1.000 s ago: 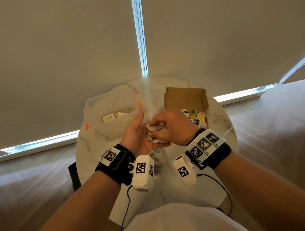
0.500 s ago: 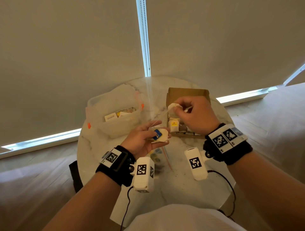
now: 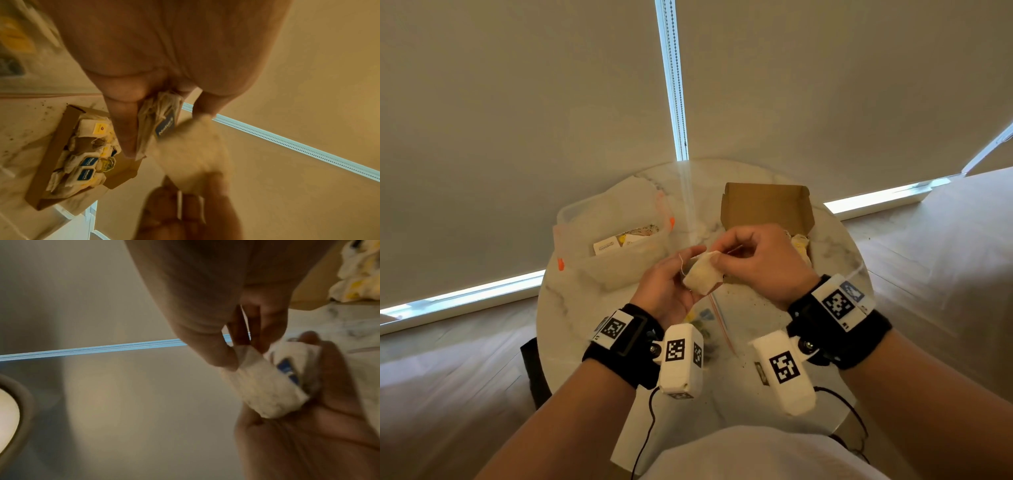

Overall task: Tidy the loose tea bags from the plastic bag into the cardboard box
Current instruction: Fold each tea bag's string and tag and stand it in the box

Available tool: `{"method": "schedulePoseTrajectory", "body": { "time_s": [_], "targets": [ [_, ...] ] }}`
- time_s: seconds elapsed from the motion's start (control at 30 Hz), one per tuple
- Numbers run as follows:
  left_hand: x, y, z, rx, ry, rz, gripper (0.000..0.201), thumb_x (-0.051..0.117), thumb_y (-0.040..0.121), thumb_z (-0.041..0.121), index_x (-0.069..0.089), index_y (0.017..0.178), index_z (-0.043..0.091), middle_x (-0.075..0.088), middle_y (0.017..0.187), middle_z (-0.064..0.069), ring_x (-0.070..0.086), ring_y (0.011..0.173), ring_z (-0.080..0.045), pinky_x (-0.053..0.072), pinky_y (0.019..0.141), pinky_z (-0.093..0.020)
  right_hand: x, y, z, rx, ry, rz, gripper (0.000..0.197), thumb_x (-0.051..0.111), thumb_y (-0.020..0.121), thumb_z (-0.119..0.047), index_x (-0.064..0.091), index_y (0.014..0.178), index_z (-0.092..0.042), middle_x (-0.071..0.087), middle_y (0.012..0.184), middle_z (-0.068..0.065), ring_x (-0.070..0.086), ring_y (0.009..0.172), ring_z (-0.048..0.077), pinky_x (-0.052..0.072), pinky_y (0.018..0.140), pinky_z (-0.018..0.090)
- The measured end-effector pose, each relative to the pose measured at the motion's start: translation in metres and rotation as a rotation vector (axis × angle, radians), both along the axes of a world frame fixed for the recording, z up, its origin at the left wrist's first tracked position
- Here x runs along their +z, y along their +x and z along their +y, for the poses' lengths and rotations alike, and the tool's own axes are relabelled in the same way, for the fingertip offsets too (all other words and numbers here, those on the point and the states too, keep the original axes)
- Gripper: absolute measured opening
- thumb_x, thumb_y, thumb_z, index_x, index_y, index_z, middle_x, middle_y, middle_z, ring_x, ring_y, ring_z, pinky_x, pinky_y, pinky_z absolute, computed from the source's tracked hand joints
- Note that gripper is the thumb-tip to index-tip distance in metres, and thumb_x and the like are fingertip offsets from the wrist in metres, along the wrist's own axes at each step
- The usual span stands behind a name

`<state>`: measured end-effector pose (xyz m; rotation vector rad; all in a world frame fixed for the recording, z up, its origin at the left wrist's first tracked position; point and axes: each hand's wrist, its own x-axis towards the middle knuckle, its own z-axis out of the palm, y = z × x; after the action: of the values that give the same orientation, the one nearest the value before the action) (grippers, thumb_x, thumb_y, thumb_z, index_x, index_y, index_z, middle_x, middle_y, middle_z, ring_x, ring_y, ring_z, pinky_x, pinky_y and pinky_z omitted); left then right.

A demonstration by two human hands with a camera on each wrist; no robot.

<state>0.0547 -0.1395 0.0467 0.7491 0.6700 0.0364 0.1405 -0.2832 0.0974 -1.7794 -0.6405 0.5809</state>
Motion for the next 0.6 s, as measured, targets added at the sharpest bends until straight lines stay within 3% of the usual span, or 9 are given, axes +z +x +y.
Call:
{"method": "schedulePoseTrajectory", "body": {
  "time_s": [0.07, 0.17, 0.27, 0.4, 0.6],
  "targets": [
    [0.001, 0.001, 0.0, 0.035, -0.03, -0.018, 0.033, 0.04, 0.102, 0.009, 0.056, 0.128, -0.003, 0.066, 0.113, -0.026, 0.067, 0.097, -0.03, 0.061, 0.078, -0.038, -0.015, 0.0, 0.003, -0.075, -0.07, -0.083, 0.005, 0.075, 0.082, -0.009, 0.075, 0.086, -0.011, 0.072, 0.081, 0.003, 0.069, 0.074, 0.016, 0.06, 0.072, 0.036],
    [0.004, 0.002, -0.002, 0.057, -0.046, -0.069, 0.027, 0.039, 0.102, 0.003, 0.057, 0.122, 0.002, 0.073, 0.09, -0.015, 0.073, 0.078, -0.022, 0.061, 0.066, -0.032, -0.029, 0.003, 0.004, -0.143, -0.118, -0.148, 0.014, 0.077, 0.08, -0.014, 0.073, 0.091, -0.021, 0.068, 0.074, 0.0, 0.058, 0.06, 0.004, 0.054, 0.063, 0.024],
    [0.005, 0.003, -0.005, 0.06, -0.026, -0.087, 0.03, 0.038, 0.102, 0.0, 0.055, 0.128, 0.003, 0.072, 0.1, -0.018, 0.073, 0.083, -0.024, 0.061, 0.067, -0.033, -0.03, 0.004, 0.006, -0.158, -0.139, -0.181, 0.016, 0.078, 0.078, -0.016, 0.075, 0.094, -0.019, 0.067, 0.071, -0.001, 0.054, 0.058, 0.003, 0.051, 0.061, 0.022],
    [0.005, 0.002, -0.006, 0.048, -0.017, -0.111, 0.033, 0.038, 0.103, -0.001, 0.052, 0.131, 0.005, 0.066, 0.117, -0.024, 0.072, 0.091, -0.026, 0.06, 0.072, -0.033, -0.028, 0.005, 0.009, -0.186, -0.137, -0.152, 0.009, 0.079, 0.077, -0.015, 0.075, 0.08, -0.021, 0.069, 0.07, -0.002, 0.056, 0.059, 0.005, 0.052, 0.061, 0.025],
    [0.005, 0.002, -0.006, 0.011, 0.035, -0.117, 0.027, 0.038, 0.103, 0.001, 0.06, 0.118, 0.002, 0.067, 0.116, -0.021, 0.07, 0.093, -0.025, 0.061, 0.077, -0.032, -0.028, 0.009, 0.007, -0.218, -0.115, -0.094, 0.01, 0.078, 0.078, -0.011, 0.07, 0.077, -0.017, 0.072, 0.077, 0.002, 0.068, 0.072, 0.021, 0.059, 0.069, 0.037]
  ]
}}
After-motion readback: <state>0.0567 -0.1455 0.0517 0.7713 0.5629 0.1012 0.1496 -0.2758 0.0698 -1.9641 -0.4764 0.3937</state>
